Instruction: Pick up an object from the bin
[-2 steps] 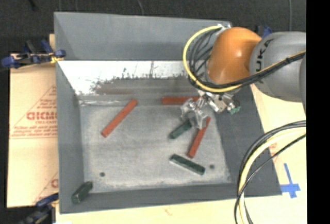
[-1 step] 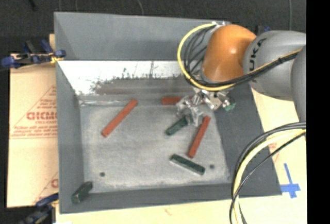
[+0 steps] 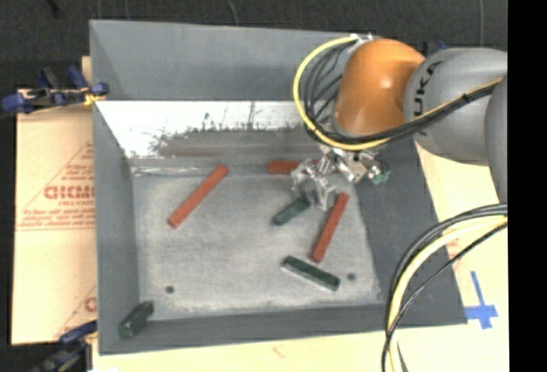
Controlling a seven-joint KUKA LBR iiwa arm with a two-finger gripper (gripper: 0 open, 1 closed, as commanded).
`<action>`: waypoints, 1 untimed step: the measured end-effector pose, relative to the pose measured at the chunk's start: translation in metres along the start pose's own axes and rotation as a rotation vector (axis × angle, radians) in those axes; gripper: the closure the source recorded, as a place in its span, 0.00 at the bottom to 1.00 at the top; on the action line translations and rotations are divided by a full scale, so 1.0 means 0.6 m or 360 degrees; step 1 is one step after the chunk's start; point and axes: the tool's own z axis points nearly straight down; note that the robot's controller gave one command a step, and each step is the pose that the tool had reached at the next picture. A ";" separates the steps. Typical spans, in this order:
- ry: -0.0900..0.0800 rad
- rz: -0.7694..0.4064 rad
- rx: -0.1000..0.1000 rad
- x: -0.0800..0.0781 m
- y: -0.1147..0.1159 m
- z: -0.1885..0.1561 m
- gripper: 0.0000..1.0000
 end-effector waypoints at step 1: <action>0.0000 0.0001 0.0000 0.000 0.000 0.000 1.00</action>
Offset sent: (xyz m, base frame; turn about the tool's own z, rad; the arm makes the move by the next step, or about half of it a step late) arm 0.0059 -0.0152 -0.0040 0.0232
